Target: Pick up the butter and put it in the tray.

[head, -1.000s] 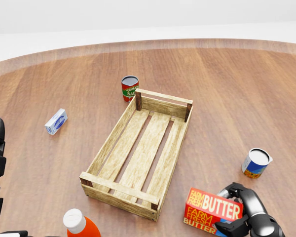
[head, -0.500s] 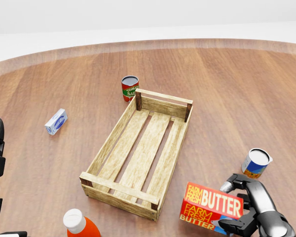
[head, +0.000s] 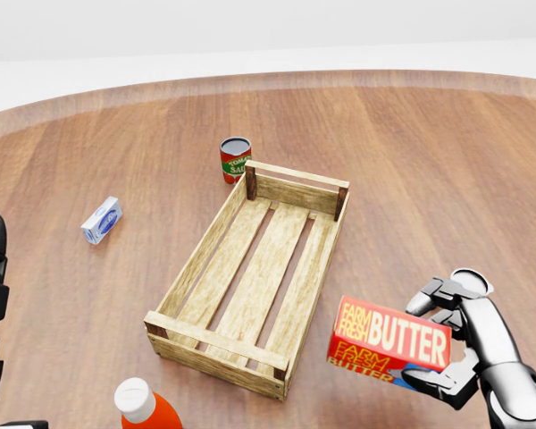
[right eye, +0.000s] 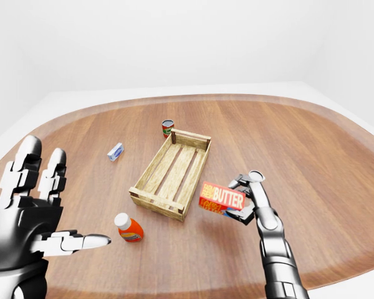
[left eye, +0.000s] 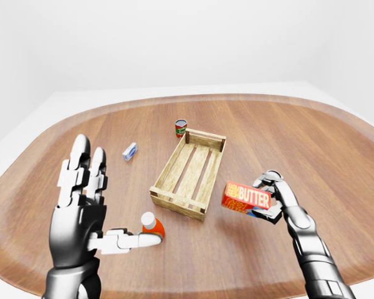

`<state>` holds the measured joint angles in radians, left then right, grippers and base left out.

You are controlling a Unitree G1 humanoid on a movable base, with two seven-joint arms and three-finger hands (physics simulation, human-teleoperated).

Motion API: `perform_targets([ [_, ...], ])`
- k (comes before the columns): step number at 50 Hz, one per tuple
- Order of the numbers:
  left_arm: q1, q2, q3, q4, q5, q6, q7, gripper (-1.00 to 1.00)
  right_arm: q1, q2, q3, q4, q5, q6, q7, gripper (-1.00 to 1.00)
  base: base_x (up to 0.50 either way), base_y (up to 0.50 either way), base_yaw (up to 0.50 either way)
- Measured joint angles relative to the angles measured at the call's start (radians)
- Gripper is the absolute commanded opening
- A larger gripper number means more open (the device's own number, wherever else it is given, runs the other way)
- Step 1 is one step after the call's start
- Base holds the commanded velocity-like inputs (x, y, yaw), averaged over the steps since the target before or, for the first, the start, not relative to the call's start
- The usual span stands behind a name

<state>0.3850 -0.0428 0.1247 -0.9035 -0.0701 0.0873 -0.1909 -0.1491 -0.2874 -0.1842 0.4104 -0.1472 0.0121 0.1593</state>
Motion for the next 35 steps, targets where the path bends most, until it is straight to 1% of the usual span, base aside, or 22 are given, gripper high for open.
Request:
perform_targets([
  [5, -0.004, 0.000, 0.004, 0.003, -0.001, 0.000, 0.000, 1.00, -0.005, 0.010, -0.001, -0.048, 0.004, 0.023, 0.000, -1.00, 0.00, 0.00, 0.00],
  [10, -0.007, 0.000, 0.008, 0.004, -0.003, 0.000, -0.001, 1.00, -0.026, 0.019, 0.001, -0.067, 0.014, 0.038, -0.007, -1.00, 0.00, 0.00, 0.00],
  [15, -0.008, 0.000, 0.011, 0.002, -0.004, 0.000, -0.001, 1.00, -0.058, 0.026, 0.010, -0.056, 0.023, 0.038, -0.018, -1.00, 0.00, 0.00, 0.00],
  [28, -0.013, -0.001, 0.016, 0.001, -0.006, 0.000, -0.001, 1.00, -0.201, 0.055, 0.058, 0.088, 0.038, -0.009, -0.075, -1.00, 0.00, 0.00, 0.00],
  [35, -0.017, 0.000, 0.018, 0.005, -0.006, 0.000, 0.000, 1.00, -0.302, 0.077, 0.087, 0.207, 0.039, -0.048, -0.110, -1.00, 0.00, 0.00, 0.00],
])
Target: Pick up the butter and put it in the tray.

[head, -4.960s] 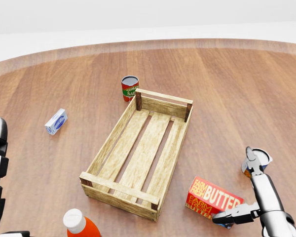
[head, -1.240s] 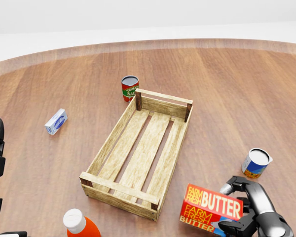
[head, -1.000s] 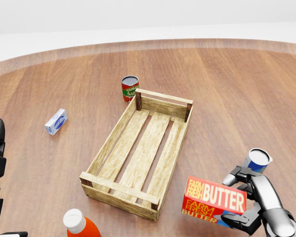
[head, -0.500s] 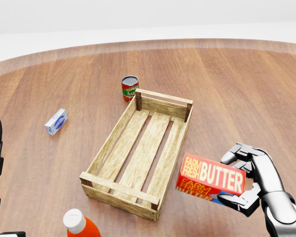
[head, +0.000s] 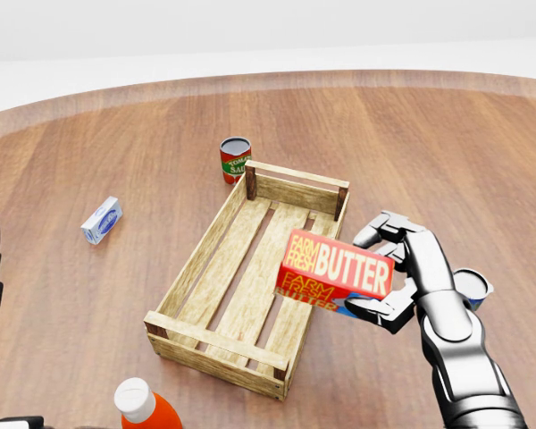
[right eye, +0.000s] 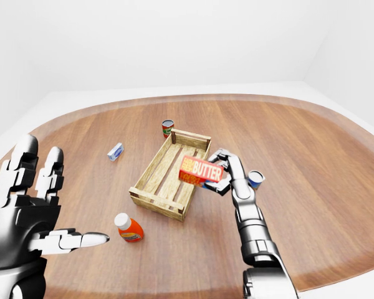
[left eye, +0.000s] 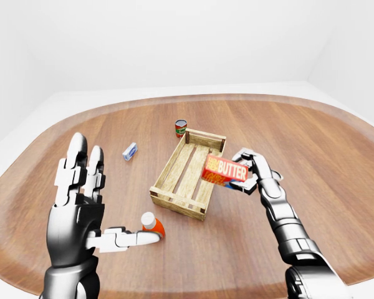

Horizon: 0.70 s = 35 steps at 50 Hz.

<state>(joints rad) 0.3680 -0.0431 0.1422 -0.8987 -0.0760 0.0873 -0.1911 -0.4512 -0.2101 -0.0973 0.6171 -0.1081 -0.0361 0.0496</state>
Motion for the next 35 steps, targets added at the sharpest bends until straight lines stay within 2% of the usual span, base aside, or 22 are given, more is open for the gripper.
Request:
perform_targets([
  [8, -0.012, 0.002, 0.008, 0.007, -0.003, 0.000, 0.003, 1.00, -0.126, 0.027, 0.024, 0.164, 0.005, -0.051, -0.031, -1.00, 0.00, 0.00, 0.00],
  [20, -0.014, 0.003, 0.005, 0.010, 0.001, 0.000, 0.005, 1.00, -0.284, 0.073, 0.031, 0.407, 0.025, -0.051, -0.057, -1.00, 0.00, 0.00, 0.00],
  [35, -0.014, 0.003, 0.006, 0.012, 0.000, 0.000, 0.005, 1.00, -0.385, 0.136, 0.027, 0.534, 0.009, -0.051, -0.101, -1.00, 0.00, 0.00, 0.00],
])
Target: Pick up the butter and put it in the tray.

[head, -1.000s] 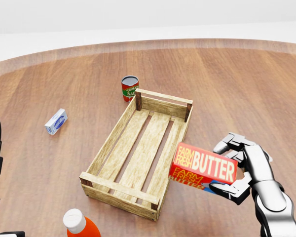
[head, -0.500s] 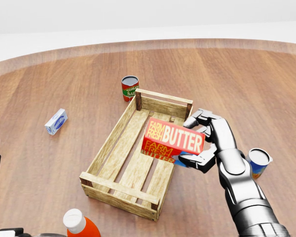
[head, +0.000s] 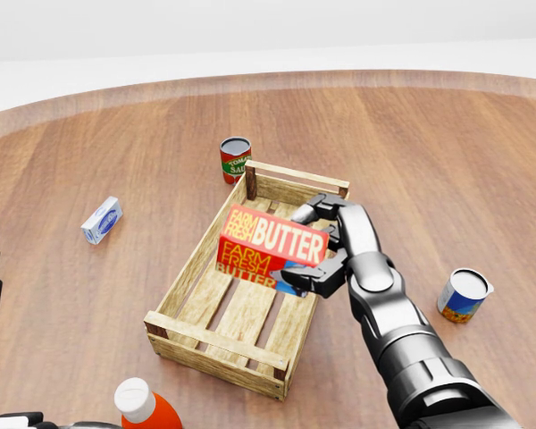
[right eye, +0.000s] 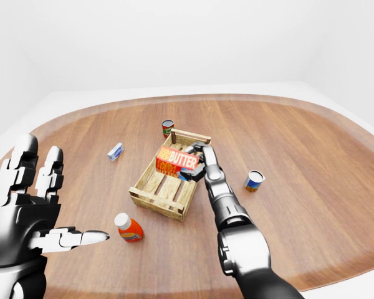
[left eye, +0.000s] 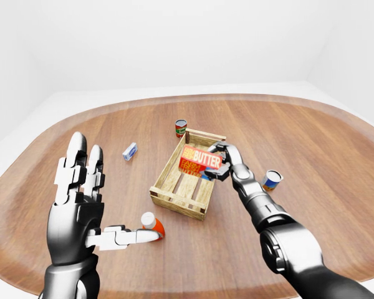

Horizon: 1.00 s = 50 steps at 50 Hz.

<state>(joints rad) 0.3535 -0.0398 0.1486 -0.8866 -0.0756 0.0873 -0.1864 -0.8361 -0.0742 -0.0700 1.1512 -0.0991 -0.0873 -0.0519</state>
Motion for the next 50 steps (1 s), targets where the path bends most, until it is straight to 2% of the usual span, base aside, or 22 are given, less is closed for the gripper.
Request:
perform_targets([
  [19, 0.003, -0.001, 0.004, -0.005, -0.004, 0.000, -0.006, 1.00, -0.037, 0.049, -0.018, 0.051, -0.061, 0.000, -0.096, -1.00, 0.00, 0.00, 0.00],
  [36, 0.001, -0.002, 0.014, -0.013, -0.012, 0.000, -0.012, 1.00, -0.023, 0.067, -0.010, 0.070, -0.200, 0.000, -0.236, -1.00, 0.00, 0.00, 0.00],
  [50, 0.001, -0.004, 0.014, -0.012, -0.012, 0.000, -0.013, 1.00, -0.007, 0.088, -0.022, 0.078, -0.266, 0.000, -0.278, -1.00, 0.00, 0.00, 0.00],
])
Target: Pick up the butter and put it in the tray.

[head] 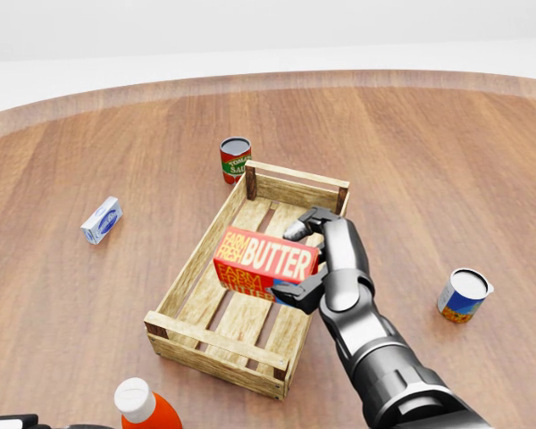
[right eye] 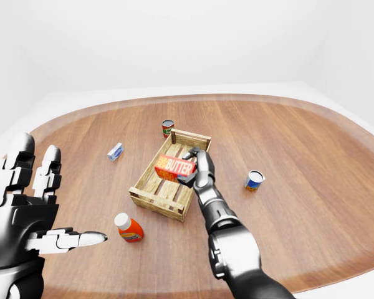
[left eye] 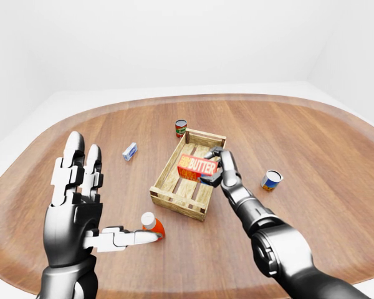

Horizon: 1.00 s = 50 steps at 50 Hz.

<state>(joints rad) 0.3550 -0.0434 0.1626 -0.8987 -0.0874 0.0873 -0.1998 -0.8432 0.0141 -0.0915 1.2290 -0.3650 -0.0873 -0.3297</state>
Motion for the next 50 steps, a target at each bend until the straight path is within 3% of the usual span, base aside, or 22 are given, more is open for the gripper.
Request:
perform_targets([
  [18, 0.004, 0.000, 0.000, -0.005, -0.003, 0.000, -0.004, 1.00, 0.000, 0.024, -0.025, 0.004, -0.013, 0.000, 0.001, -1.00, 0.00, 0.00, 0.00],
  [50, 0.008, -0.005, 0.011, -0.023, -0.010, 0.000, -0.012, 1.00, 0.018, 0.045, -0.068, 0.005, 0.068, 0.000, 0.100, -1.00, 0.00, 0.00, 0.00],
])
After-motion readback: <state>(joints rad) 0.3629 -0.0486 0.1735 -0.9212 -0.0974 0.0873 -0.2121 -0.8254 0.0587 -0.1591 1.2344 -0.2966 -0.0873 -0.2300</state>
